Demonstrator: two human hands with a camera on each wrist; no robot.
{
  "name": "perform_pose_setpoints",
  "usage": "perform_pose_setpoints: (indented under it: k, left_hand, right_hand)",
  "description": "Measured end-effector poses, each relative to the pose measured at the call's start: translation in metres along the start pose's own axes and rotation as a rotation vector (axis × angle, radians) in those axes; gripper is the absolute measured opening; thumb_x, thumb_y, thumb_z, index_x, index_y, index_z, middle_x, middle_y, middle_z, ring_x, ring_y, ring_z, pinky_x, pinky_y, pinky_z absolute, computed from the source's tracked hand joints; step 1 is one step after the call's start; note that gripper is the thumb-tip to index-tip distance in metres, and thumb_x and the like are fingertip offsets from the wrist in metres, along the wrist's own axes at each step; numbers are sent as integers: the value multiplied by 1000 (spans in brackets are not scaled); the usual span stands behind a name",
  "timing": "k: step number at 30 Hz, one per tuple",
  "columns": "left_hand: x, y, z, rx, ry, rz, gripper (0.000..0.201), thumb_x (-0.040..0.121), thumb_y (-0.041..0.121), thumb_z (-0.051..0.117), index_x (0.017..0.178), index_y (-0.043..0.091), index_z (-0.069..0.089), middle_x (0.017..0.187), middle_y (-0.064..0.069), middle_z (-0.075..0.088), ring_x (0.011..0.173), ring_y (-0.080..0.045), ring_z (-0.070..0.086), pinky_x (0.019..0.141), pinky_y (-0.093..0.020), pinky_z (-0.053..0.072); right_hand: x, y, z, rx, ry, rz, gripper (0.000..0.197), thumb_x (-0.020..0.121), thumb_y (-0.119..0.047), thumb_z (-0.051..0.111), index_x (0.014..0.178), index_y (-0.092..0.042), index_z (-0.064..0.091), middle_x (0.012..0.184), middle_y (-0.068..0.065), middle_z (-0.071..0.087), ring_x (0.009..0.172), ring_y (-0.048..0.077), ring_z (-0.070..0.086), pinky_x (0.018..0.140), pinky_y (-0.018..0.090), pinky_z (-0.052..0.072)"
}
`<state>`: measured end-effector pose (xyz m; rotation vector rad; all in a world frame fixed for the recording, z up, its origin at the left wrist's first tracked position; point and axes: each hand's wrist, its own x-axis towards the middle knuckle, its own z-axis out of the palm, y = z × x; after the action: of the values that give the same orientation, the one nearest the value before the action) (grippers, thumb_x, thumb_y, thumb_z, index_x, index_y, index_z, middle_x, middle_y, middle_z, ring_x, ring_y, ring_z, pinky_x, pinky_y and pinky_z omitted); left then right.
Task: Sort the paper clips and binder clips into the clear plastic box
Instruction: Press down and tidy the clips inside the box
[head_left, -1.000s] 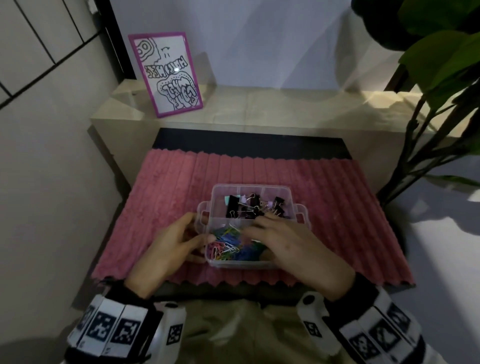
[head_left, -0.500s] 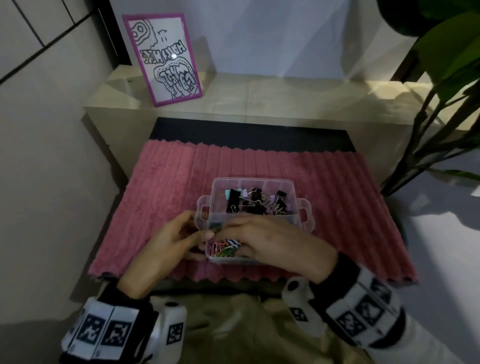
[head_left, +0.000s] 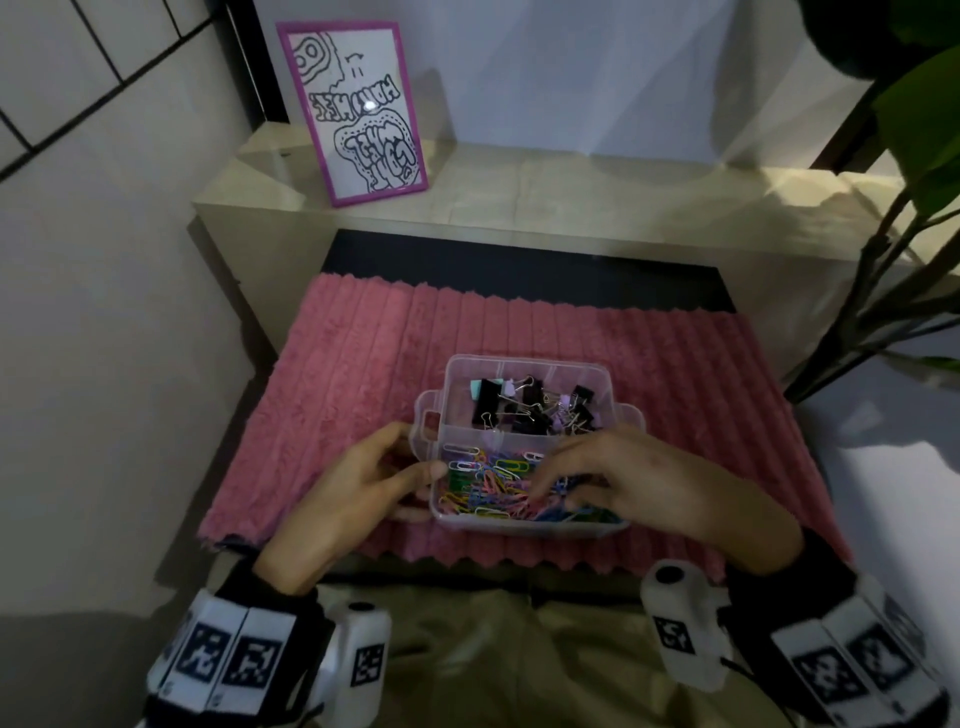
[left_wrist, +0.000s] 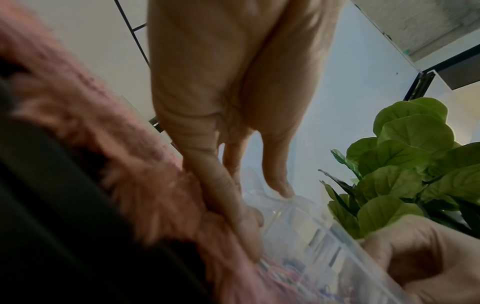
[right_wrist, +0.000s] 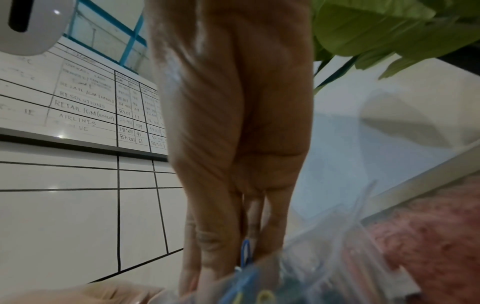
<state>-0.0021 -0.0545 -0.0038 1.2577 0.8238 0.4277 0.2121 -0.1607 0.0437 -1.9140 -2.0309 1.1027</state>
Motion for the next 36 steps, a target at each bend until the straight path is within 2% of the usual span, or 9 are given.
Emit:
perform_pose_setpoints:
  k: [5, 11, 15, 19, 24, 28, 31, 34, 36]
  left_hand:
    - [-2, 3, 0, 44, -12, 4, 20, 81, 7, 64, 94, 21, 59, 97, -4, 64, 77, -10, 67, 62, -31, 59]
    - [-10, 5, 4, 74, 28, 83, 38, 78, 13, 65, 102, 41, 60, 103, -2, 68, 92, -14, 68, 65, -34, 59]
    - [-10, 5, 3, 128, 75, 38, 35, 76, 13, 66, 96, 41, 62, 98, 4, 70, 91, -14, 68, 66, -34, 59]
    - [-7, 23, 6, 736, 231, 186, 50, 75, 22, 70, 115, 39, 45, 105, 24, 49, 87, 1, 53, 80, -16, 42]
    - [10, 49, 11, 823, 115, 56, 48, 80, 8, 64, 121, 27, 50, 95, 27, 53, 79, 11, 55, 67, 6, 34]
    - [4, 59, 16, 761, 64, -53, 52, 85, 13, 59, 130, 30, 38, 101, 26, 55, 81, 13, 55, 69, -1, 38]
    - [-1, 63, 18, 724, 1, -112, 58, 90, 20, 51, 136, 37, 21, 123, 20, 44, 104, 4, 49, 88, -10, 37]
    - [-3, 65, 17, 703, -80, -185, 68, 91, 24, 49, 138, 42, 4, 134, 25, 29, 120, 6, 38, 99, -6, 28]
    - [-4, 65, 14, 711, -110, -218, 75, 91, 22, 50, 139, 41, -5, 137, 23, 24, 124, 6, 33, 95, 6, 19]
  right_hand:
    - [0, -8, -3, -68, 130, -22, 49, 85, 11, 45, 120, -20, 61, 120, 1, 64, 101, 21, 63, 88, 37, 49]
    - [11, -45, 35, -414, 52, -34, 51, 89, -2, 38, 139, -9, 32, 143, 8, 33, 131, 24, 27, 110, 37, 28]
    - [6, -44, 29, -389, 58, 26, 57, 86, 1, 42, 140, -11, 30, 143, 6, 31, 132, 25, 28, 107, 42, 34]
    - [6, -35, 28, -388, 133, 146, 55, 74, -7, 26, 116, -15, 60, 118, 7, 58, 110, 23, 58, 74, 35, 56]
    - [-5, -47, 10, -198, -153, 114, 58, 90, -2, 41, 143, -19, 26, 152, 1, 16, 139, 21, 19, 101, 42, 43]
    - [-25, -39, -8, -264, 70, 343, 73, 45, -42, 87, 111, -22, 61, 114, -4, 60, 101, 9, 61, 64, 12, 53]
    - [-18, -35, 6, -275, -42, 407, 60, 77, -18, 69, 130, -8, 45, 134, 9, 43, 127, 24, 43, 81, 29, 54]
    - [-10, -43, 20, -249, -38, 411, 58, 30, -23, 93, 83, -13, 72, 87, 5, 66, 80, 21, 68, 44, 24, 54]
    - [-5, -41, 35, -199, 30, 373, 58, 17, -26, 92, 72, -20, 72, 75, -3, 66, 71, 14, 65, 41, 20, 52]
